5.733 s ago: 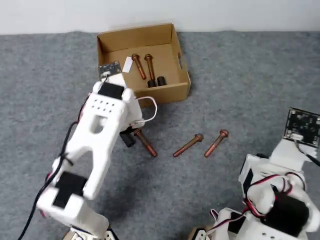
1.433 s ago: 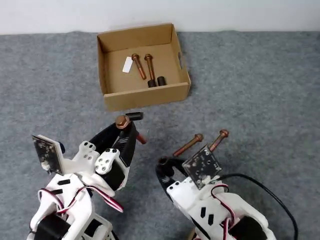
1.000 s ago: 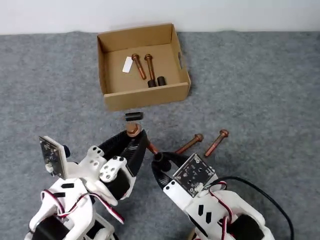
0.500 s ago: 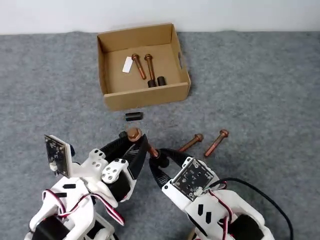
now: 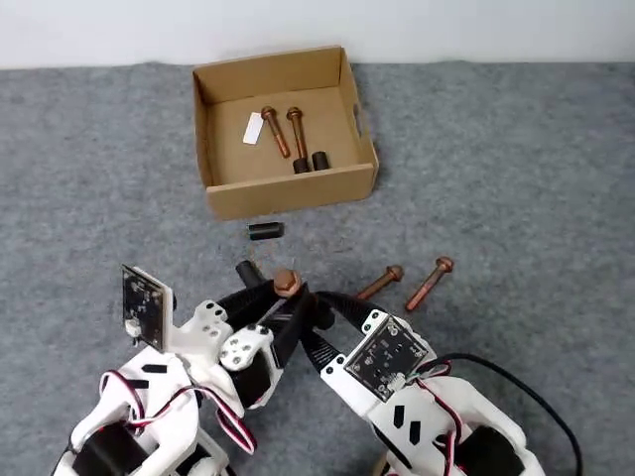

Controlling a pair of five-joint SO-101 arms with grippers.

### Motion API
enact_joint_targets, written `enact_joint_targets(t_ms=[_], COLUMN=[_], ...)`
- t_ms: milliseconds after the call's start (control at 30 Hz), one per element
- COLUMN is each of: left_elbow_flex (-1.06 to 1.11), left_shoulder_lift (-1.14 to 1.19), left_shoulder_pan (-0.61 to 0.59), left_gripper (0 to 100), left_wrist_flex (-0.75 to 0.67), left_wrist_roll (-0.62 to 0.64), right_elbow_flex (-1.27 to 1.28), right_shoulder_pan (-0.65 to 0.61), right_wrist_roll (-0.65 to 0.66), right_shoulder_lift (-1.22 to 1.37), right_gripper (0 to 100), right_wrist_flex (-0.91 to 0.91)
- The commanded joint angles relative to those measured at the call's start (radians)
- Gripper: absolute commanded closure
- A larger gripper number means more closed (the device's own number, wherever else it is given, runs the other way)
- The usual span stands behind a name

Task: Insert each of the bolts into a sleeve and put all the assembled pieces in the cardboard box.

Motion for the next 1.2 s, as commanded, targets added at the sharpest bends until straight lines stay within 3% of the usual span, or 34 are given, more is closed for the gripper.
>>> enact_joint_targets(t_ms=[0,100,567,700,833,967,1167], left_elbow_flex=[-0.031,-0.041,-0.163,-0.162,-0.088,0.082,0.375], left_shoulder_lift=[-0.002,-0.002,-0.008,-0.009,-0.009,-0.009,-0.009], left_shoulder_pan=[-0.035,-0.078,-0.123,-0.259,-0.446,-0.617,-0.72], left_gripper=[84,80,84,100,100,100,100], left_wrist_flex=[0.035,0.06,0.066,0.068,0.095,0.094,-0.034], left_wrist_roll=[-0.023,-0.025,-0.025,-0.064,-0.209,-0.269,-0.342], right_elbow_flex=[-0.017,-0.017,-0.012,-0.034,-0.127,-0.31,-0.635], right_shoulder_pan=[0.002,0.002,0.031,0.17,0.305,0.378,0.404], right_wrist_roll=[0.008,0.008,0.043,-0.017,-0.064,-0.198,-0.339], right_shoulder_lift=[-0.008,-0.002,-0.001,0.002,0.097,0.361,0.805], right_gripper=[99.0,99.0,99.0,99.1,99.1,99.1,99.1], right_wrist_flex=[-0.018,-0.018,-0.024,-0.021,-0.019,-0.019,-0.027])
